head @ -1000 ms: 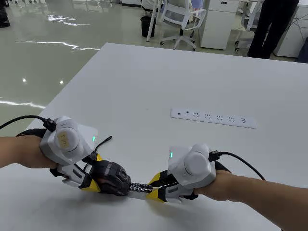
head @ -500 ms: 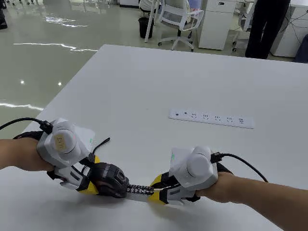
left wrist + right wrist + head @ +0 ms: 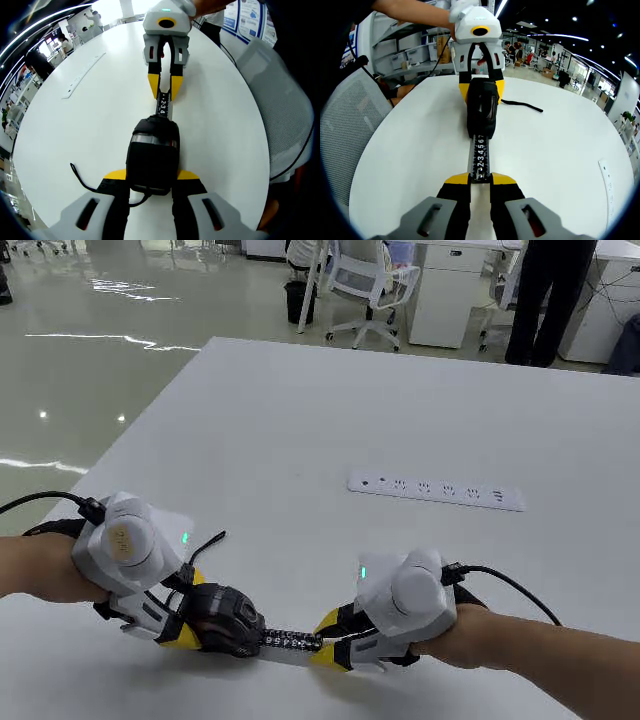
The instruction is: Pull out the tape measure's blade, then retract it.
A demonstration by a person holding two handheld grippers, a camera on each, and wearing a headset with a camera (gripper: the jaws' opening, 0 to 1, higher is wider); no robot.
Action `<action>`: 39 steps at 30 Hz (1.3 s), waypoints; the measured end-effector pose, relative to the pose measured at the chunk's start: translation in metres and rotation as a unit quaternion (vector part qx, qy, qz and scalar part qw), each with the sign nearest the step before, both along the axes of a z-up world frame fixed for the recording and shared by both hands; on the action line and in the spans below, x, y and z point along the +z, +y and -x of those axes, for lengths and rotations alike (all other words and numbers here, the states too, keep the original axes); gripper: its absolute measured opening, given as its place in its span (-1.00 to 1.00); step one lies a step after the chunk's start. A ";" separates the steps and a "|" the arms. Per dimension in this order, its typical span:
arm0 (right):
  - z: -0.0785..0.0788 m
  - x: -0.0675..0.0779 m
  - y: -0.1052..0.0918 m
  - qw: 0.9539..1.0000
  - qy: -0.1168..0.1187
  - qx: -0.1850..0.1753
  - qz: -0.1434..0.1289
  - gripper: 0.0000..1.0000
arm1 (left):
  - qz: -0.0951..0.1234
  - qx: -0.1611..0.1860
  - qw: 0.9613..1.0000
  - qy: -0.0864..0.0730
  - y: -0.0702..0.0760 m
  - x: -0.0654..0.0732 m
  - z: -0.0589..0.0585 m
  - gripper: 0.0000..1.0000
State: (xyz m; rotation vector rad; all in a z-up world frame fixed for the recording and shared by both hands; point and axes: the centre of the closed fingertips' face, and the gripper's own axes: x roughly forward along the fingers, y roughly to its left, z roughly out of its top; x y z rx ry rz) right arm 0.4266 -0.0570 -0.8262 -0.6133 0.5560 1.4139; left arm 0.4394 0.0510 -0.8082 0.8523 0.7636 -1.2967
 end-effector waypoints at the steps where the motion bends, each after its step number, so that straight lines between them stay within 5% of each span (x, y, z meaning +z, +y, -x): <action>1: 0.000 0.000 -0.001 1.000 0.000 -0.001 0.000 -0.73 | 0.000 0.000 1.000 0.000 0.000 0.000 0.000 -0.45; 39: 0.000 -0.002 -0.013 1.000 0.004 -0.004 -0.002 -0.73 | 0.005 0.000 1.000 0.000 -0.003 0.000 -0.001 -0.45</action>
